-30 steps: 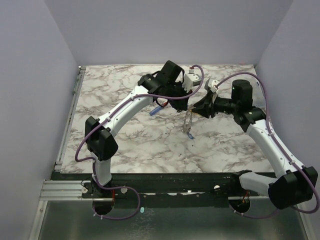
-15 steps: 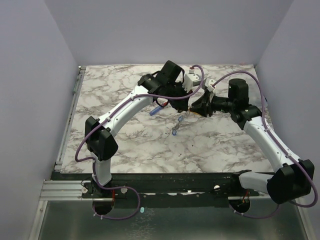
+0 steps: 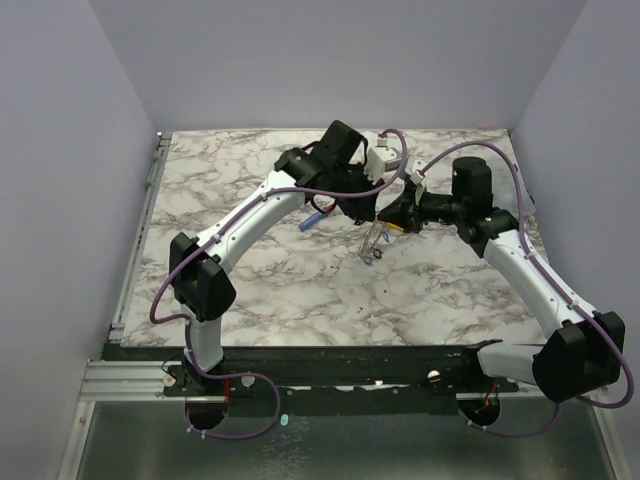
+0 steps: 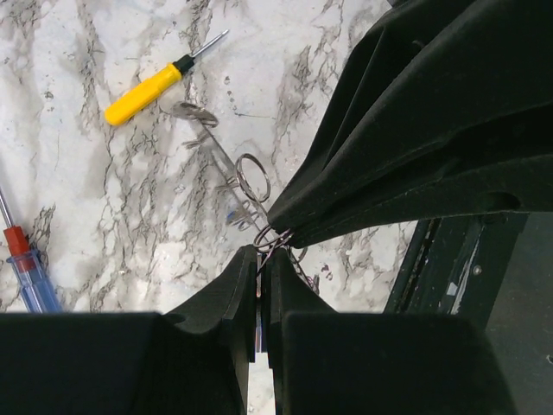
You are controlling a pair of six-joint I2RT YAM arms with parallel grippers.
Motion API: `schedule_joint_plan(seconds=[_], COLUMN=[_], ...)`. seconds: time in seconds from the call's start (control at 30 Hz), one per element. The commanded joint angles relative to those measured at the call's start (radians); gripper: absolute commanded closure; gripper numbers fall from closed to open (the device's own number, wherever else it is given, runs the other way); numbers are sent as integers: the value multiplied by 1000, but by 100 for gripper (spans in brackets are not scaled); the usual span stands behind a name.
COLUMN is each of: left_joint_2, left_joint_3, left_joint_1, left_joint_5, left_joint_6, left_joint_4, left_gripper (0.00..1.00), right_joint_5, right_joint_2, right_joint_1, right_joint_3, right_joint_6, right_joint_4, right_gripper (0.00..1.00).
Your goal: Remove the keys from the keyring
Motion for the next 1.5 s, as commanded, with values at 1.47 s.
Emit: schedule_joint_plan(seconds=[1.47], left_joint_2=[-38], left_joint_3=[-94], left_joint_1=[115], left_joint_5=[162], left_joint_6=[-51], left_joint_4=[33], left_gripper=[100], right_joint_5=[-73], right_joint_2=[-20], right_joint_1=[7], right_joint_3=[-186], right_joint_6=[16], right_joint_4=[340], right_gripper=[71])
